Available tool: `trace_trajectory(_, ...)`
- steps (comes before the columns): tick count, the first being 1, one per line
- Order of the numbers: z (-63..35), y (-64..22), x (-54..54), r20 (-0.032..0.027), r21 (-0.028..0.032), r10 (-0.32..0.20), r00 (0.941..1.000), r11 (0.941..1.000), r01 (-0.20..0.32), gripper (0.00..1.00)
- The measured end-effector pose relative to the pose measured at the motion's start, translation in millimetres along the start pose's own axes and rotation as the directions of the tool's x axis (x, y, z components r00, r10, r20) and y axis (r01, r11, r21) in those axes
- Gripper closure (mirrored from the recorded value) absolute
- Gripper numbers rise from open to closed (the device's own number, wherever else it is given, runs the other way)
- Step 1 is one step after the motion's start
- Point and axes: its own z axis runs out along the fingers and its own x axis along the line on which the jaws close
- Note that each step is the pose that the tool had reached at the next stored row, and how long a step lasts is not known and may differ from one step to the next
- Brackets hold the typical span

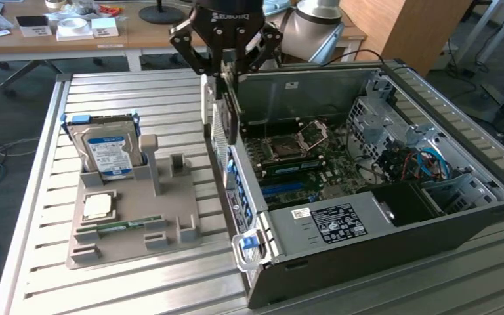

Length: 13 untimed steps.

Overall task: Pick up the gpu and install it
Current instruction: 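Pick up the gpu and move the gpu toward the slot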

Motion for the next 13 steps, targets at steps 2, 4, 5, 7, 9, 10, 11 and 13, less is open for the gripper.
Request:
trace_trajectory(2,0.2,0.2,-6.7,0.0,-0.0006,0.0,1.0,1.0,0.0,0.73)
trace_trajectory(4,0.4,0.4,-13.3,0.0001,-0.001,0.0,1.0,1.0,0.0,0.73)
trace_trajectory(5,0.4,0.5,-16.4,0.0001,-0.0011,0.0,1.0,1.0,0.0,0.73)
trace_trajectory(7,0.6,0.7,-23.6,0.0001,-0.0014,0.0,1.0,1.0,0.0,0.73)
trace_trajectory(9,0.7,0.9,-31.3,0.0,-0.0016,0.0,1.0,1.0,0.0,0.73)
trace_trajectory(10,0.8,1.0,-35.2,0.0,-0.0017,0.0,1.0,1.0,0.0,0.73)
trace_trajectory(11,0.9,1.2,-39.2,0.0,-0.0018,0.0,1.0,1.0,0.0,0.73)
trace_trajectory(13,1.2,1.4,-46.4,0.0001,-0.0022,0.0,1.0,1.0,0.0,0.73)
